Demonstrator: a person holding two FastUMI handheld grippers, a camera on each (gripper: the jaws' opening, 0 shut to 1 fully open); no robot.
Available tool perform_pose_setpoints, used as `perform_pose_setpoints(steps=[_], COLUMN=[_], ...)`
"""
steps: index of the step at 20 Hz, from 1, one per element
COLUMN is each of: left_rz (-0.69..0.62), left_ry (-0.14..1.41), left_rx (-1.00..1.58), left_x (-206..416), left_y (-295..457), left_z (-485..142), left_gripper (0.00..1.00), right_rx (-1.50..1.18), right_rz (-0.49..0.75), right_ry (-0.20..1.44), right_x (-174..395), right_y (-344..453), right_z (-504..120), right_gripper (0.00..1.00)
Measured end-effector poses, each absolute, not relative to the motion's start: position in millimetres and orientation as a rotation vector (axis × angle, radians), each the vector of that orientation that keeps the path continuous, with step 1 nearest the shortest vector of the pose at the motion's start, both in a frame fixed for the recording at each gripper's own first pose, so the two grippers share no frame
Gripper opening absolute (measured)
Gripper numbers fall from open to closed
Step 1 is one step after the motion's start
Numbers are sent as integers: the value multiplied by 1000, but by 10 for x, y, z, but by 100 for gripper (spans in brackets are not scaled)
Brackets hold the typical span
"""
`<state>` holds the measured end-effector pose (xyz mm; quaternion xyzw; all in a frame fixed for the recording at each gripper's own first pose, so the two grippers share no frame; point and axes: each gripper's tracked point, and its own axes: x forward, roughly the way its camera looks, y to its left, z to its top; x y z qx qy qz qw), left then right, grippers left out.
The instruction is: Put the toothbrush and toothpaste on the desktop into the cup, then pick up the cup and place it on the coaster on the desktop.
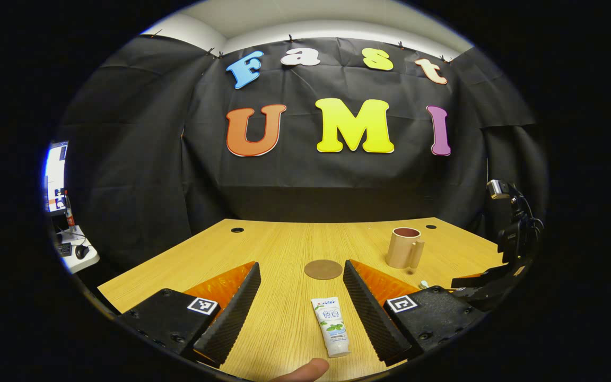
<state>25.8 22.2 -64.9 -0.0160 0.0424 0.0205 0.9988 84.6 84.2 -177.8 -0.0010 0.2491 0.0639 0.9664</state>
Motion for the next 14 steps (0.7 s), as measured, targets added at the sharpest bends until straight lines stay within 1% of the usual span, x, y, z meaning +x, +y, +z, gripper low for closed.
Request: perform_pose_setpoints(steps=[1, 3, 4, 7, 10, 11, 12, 14], left_rz=[44, 47, 43, 22, -4, -13, -15, -23], left_ry=[93, 110, 120, 149, 183, 194, 202, 224], left_rx=[-34, -32, -28, -16, -16, -15, -13, -14], left_x=[266, 302, 309, 344, 387, 382, 378, 359], left_y=[239, 253, 239, 164, 38, -5, -37, -78], left_z=[-690, -747, -777, -898, -1003, -1031, -1059, -1119], left_gripper=[99, 99, 99, 100, 100, 100, 100, 100], right_rx=[2, 27, 40, 56, 67, 76, 82, 83], right_rz=[121, 122, 134, 132, 134, 139, 144, 159], right_ry=[523, 557, 568, 573, 584, 588, 585, 586], right_x=[868, 910, 916, 973, 972, 982, 981, 968], right_y=[842, 861, 879, 837, 806, 806, 811, 830], right_z=[-1828, -1896, -1922, -1953, -1962, -1976, -1966, -1981], right_gripper=[76, 67, 59, 49, 27, 27, 11, 5])
